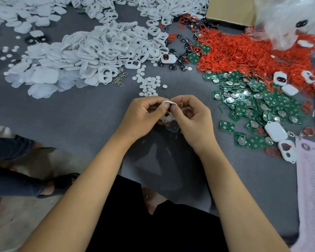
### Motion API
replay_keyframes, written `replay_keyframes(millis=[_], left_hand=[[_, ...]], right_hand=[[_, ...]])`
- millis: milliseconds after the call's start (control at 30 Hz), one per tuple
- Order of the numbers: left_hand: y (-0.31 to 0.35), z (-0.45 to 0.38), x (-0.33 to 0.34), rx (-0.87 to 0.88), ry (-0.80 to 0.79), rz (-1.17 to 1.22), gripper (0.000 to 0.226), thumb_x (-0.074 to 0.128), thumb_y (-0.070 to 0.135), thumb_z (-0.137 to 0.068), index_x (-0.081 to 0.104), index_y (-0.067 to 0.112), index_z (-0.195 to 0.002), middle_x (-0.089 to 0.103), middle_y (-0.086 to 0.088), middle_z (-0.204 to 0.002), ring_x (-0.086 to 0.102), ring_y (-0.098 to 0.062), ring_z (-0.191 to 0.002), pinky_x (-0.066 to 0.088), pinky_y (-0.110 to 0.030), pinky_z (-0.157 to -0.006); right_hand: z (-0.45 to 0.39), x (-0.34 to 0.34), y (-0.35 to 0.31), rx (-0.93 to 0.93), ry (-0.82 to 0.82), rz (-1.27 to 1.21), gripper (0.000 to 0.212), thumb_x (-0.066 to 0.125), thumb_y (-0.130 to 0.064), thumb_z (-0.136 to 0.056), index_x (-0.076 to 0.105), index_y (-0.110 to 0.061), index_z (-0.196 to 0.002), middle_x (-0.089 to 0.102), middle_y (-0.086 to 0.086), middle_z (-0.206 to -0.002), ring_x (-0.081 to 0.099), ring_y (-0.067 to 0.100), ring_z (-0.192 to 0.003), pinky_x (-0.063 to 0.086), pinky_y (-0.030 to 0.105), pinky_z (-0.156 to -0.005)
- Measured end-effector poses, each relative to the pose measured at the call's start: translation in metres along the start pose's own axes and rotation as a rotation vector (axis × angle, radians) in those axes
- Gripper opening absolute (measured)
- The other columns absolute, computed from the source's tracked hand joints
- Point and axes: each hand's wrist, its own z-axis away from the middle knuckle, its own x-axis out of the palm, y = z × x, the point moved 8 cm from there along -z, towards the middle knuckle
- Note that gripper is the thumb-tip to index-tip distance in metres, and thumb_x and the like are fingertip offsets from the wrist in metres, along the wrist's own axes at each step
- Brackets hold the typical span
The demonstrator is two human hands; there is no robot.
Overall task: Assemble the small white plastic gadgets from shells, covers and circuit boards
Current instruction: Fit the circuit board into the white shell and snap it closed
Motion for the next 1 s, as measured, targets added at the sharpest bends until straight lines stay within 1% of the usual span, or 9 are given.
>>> replay_keyframes(millis=[67,200,400,533,633,733,833,900,1000], left_hand=[[-0.002,0.0,-0.001,-0.009,0.007,0.045,0.019,0.062,0.016,-0.104,0.078,0.025,-0.106,0.078,0.008,-0.091,0.074,-0.008,-0.082,0.059,-0.023,-0.065],[-0.005,0.0,-0.001,-0.019,-0.006,0.063,0.021,0.061,0.019,-0.104,0.079,0.029,-0.108,0.079,0.006,-0.093,0.075,-0.011,-0.084,0.061,-0.026,-0.065],[-0.007,-0.001,0.004,-0.037,-0.07,0.039,0.021,0.064,0.017,-0.101,0.076,0.026,-0.116,0.079,0.002,-0.1,0.077,-0.015,-0.09,0.063,-0.028,-0.074],[-0.011,-0.002,-0.007,-0.052,0.067,0.01,0.017,0.069,0.021,-0.096,0.075,0.023,-0.112,0.078,0.005,-0.098,0.076,-0.012,-0.092,0.063,-0.03,-0.076],[-0.02,-0.002,-0.015,-0.142,0.174,0.111,0.012,0.066,0.017,-0.096,0.07,0.022,-0.106,0.078,0.002,-0.093,0.077,-0.018,-0.091,0.065,-0.042,-0.08],[-0.024,-0.003,-0.015,-0.176,0.185,0.173,0.014,0.063,0.012,-0.099,0.067,0.012,-0.112,0.079,-0.003,-0.095,0.078,-0.02,-0.09,0.064,-0.037,-0.079],[-0.024,-0.003,-0.014,-0.182,0.168,0.115,0.018,0.063,0.01,-0.101,0.065,0.005,-0.118,0.08,0.001,-0.09,0.077,-0.011,-0.084,0.06,-0.024,-0.072],[-0.024,-0.003,-0.011,-0.197,0.139,0.161,0.016,0.06,0.007,-0.103,0.062,0.002,-0.118,0.079,-0.001,-0.087,0.076,-0.011,-0.081,0.061,-0.027,-0.071],[-0.023,-0.003,-0.01,-0.204,0.119,0.178,0.013,0.059,0.007,-0.104,0.061,0.003,-0.116,0.079,-0.005,-0.087,0.076,-0.015,-0.081,0.063,-0.033,-0.073]], right_hand=[[0.0,0.001,-0.002,-0.015,0.003,0.013,0.009,0.07,-0.011,-0.096,0.072,-0.018,-0.102,0.072,0.001,-0.086,0.068,0.024,-0.075,0.055,0.027,-0.063],[-0.001,0.0,0.0,-0.012,0.023,0.077,0.008,0.071,-0.015,-0.096,0.073,-0.019,-0.103,0.073,-0.005,-0.089,0.069,0.017,-0.08,0.057,0.033,-0.071],[-0.001,-0.004,0.001,0.006,0.104,0.108,0.004,0.07,-0.018,-0.096,0.073,-0.019,-0.099,0.073,-0.006,-0.087,0.069,0.019,-0.077,0.057,0.035,-0.069],[0.002,-0.004,-0.002,-0.037,0.106,0.11,0.004,0.069,-0.019,-0.098,0.072,-0.019,-0.101,0.071,-0.01,-0.083,0.066,0.009,-0.072,0.05,0.022,-0.064],[0.004,-0.004,-0.005,-0.076,0.103,0.115,0.008,0.066,-0.013,-0.098,0.071,-0.019,-0.101,0.067,-0.014,-0.08,0.059,0.003,-0.063,0.042,0.013,-0.061],[0.005,-0.002,-0.01,-0.148,0.079,0.167,0.015,0.066,-0.007,-0.094,0.073,-0.019,-0.1,0.069,-0.005,-0.089,0.06,0.01,-0.066,0.044,0.02,-0.061],[0.007,0.005,-0.018,-0.253,0.054,0.281,0.017,0.073,-0.006,-0.092,0.077,-0.015,-0.105,0.066,0.001,-0.095,0.062,0.01,-0.078,0.046,0.017,-0.067],[0.009,0.008,-0.019,-0.285,0.056,0.335,0.019,0.075,-0.008,-0.092,0.079,-0.016,-0.109,0.064,0.0,-0.096,0.06,0.007,-0.079,0.047,0.017,-0.066],[0.011,0.009,-0.019,-0.304,0.075,0.376,0.019,0.076,-0.02,-0.094,0.08,-0.019,-0.113,0.063,-0.001,-0.095,0.059,0.011,-0.075,0.052,0.03,-0.064]])
